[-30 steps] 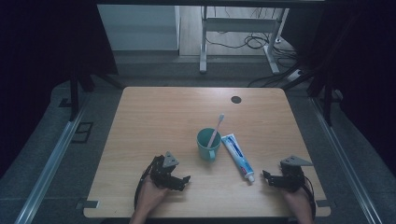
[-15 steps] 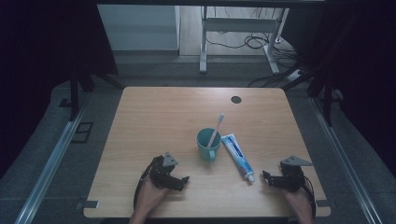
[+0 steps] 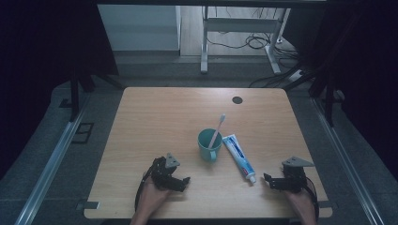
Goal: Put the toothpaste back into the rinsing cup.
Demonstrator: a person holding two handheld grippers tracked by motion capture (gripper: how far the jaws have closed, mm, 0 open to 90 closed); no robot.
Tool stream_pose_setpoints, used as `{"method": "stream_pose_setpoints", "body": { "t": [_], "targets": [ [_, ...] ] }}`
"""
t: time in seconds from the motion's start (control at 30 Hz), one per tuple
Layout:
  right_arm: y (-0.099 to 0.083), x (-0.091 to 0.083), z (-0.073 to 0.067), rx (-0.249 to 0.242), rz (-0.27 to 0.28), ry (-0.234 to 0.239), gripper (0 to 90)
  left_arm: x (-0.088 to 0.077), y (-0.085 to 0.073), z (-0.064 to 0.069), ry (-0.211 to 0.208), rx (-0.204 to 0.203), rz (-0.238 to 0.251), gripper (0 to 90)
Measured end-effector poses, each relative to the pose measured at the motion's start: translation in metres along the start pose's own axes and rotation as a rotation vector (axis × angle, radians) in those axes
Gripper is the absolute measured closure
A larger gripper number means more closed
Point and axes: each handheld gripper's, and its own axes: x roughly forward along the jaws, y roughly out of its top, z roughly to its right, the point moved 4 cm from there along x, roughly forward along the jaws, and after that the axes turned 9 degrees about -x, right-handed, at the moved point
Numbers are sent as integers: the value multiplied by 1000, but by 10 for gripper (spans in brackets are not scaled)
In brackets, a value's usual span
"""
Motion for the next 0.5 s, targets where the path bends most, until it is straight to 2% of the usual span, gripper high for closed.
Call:
{"method": "stream_pose_setpoints", "body": {
  "t": [0.5],
  "targets": [
    [1,-10,-3,-5,-20,47,9,0,0,0,7,-8,2,16]
  ]
}}
